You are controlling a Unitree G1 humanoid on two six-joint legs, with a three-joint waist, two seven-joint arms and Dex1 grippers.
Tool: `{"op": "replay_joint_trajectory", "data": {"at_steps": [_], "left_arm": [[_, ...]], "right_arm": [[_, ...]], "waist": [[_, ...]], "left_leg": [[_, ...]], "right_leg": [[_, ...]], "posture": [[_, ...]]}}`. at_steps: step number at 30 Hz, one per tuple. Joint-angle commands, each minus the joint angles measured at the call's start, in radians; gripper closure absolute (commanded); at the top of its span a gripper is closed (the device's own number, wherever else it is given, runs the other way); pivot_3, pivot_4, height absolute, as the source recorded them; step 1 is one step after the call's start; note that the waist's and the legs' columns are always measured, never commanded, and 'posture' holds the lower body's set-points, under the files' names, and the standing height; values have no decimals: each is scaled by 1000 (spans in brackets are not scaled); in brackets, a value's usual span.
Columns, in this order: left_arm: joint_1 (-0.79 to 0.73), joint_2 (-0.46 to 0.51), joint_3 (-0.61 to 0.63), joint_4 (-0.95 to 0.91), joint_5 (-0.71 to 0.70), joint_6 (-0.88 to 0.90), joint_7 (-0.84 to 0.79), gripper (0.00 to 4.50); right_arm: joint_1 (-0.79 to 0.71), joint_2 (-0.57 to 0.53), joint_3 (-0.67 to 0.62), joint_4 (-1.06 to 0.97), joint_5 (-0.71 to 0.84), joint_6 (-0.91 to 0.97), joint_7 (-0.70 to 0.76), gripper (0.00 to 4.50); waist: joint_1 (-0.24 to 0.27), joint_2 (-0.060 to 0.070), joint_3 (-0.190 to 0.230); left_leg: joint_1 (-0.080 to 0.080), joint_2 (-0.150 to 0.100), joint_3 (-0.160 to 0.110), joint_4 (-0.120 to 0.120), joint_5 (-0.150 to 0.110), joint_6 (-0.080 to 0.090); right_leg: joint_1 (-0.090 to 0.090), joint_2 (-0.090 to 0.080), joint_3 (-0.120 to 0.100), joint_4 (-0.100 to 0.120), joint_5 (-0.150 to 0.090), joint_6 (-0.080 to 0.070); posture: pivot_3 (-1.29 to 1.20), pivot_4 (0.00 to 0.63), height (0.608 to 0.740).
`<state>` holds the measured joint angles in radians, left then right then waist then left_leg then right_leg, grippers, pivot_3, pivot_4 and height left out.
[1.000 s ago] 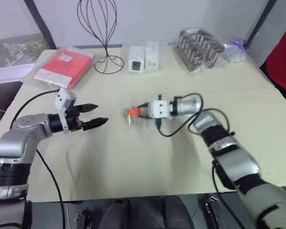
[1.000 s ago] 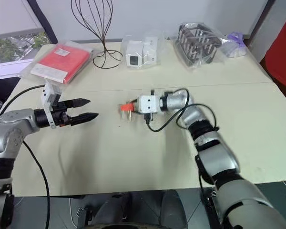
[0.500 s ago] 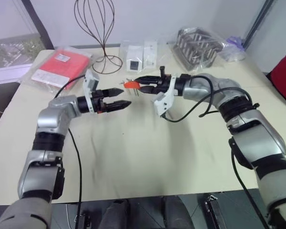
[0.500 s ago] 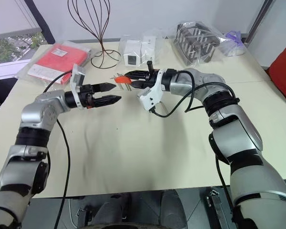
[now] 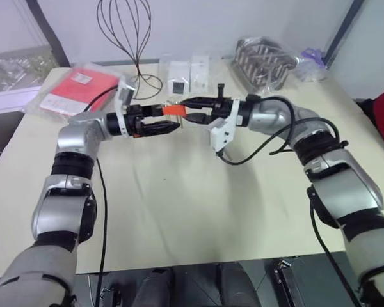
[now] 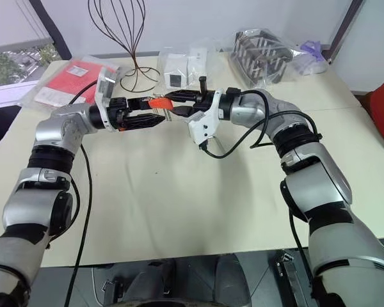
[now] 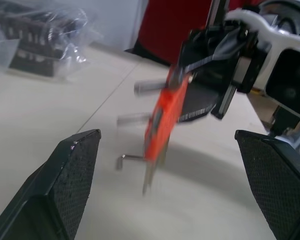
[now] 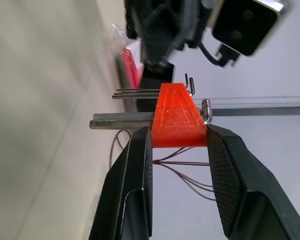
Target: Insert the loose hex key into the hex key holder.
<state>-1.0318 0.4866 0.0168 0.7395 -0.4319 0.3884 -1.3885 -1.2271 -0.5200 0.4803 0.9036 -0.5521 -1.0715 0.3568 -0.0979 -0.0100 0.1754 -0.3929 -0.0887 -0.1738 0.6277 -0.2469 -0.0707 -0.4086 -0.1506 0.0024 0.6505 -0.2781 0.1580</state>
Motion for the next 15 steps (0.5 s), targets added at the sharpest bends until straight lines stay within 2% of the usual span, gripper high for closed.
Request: {"op": "replay_joint_trajectory", "data": {"at_steps": [1, 8, 10, 12, 13, 14, 15], "left_arm": [[-35, -2, 25, 5, -1, -3, -4, 0], [-46, -22, 25, 30, 16, -25, -1, 0], [-48, -23, 26, 38, 17, -28, -2, 560], [-53, -29, 32, 44, 14, -31, -1, 1348], [-55, -31, 34, 46, 13, -31, -1, 1961], [-57, -33, 38, 49, 12, -32, 0, 2378], [-58, -34, 40, 51, 12, -32, 0, 3036]], "right_arm": [[-5, 4, -39, -49, 57, 11, 24, 3534], [8, 9, -42, -71, 82, 26, 49, 3534], [10, 10, -44, -78, 86, 30, 52, 3534], [17, 11, -48, -89, 90, 33, 57, 3534], [19, 12, -50, -93, 91, 35, 59, 3534], [22, 12, -51, -97, 91, 36, 61, 3534], [24, 12, -52, -100, 92, 38, 63, 3534]], "waist": [[-2, 0, 0], [-4, 0, 0], [-3, 0, 0], [-2, 0, 0], [-1, 0, 0], [0, 0, 0], [0, 0, 0]], "left_leg": [[0, 0, 0, 0, 0, 0], [0, 0, 0, 0, 0, 0], [0, 0, 0, 0, 0, 0], [0, 0, 0, 0, 0, 0], [0, 0, 0, 0, 0, 0], [0, 0, 0, 0, 0, 0], [0, 0, 0, 1, 0, 0]], "right_leg": [[0, 0, 0, 0, 0, 0], [0, 0, 0, 0, 0, 0], [0, 0, 0, 0, 0, 0], [0, 0, 0, 0, 0, 0], [0, 0, 0, 0, 0, 0], [0, 0, 0, 0, 0, 0], [0, 0, 0, 0, 0, 0]], "posture": [[0, 150, 740], [0, 150, 740], [0, 150, 740], [0, 150, 740], [0, 150, 740], [0, 150, 740], [0, 150, 740]]}}
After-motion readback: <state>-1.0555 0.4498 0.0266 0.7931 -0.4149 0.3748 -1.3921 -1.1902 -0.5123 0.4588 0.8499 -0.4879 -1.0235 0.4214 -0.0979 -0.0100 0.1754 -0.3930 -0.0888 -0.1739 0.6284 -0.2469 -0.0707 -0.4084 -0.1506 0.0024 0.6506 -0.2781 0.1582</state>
